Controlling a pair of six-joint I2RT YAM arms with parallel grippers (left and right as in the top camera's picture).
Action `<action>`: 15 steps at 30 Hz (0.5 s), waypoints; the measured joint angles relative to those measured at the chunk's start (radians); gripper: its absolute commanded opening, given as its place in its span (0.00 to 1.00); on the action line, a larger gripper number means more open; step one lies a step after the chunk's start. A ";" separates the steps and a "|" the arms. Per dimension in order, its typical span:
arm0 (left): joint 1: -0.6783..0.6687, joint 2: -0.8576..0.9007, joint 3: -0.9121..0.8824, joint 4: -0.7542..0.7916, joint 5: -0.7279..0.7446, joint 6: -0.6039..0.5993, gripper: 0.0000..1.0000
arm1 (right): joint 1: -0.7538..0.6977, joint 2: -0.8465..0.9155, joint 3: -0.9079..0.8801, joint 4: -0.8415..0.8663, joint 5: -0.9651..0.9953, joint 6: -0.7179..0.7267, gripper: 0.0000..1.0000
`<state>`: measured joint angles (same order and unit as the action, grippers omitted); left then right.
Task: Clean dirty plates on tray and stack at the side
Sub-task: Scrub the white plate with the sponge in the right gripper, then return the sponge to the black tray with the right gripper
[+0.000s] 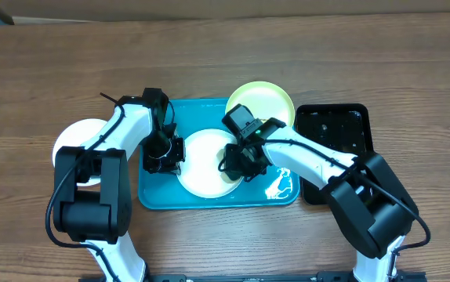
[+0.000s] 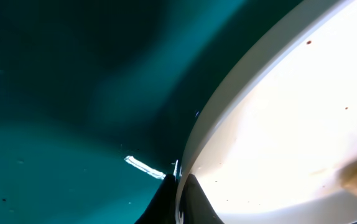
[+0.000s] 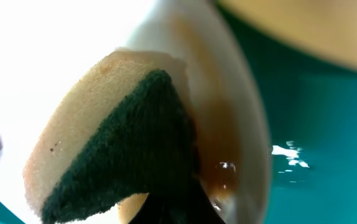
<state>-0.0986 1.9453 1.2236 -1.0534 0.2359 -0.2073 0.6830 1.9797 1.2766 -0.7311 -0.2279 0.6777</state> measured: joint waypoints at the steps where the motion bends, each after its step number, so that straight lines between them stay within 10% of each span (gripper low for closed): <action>1: 0.000 0.000 0.000 -0.001 0.000 0.000 0.04 | -0.003 0.000 0.003 -0.008 0.004 0.000 0.04; 15: -0.002 0.000 0.000 -0.006 0.000 0.000 0.04 | -0.009 -0.058 0.027 -0.078 0.143 0.018 0.04</action>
<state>-0.1009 1.9453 1.2236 -1.0599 0.2356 -0.2073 0.6743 1.9217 1.3037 -0.8089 -0.0853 0.6956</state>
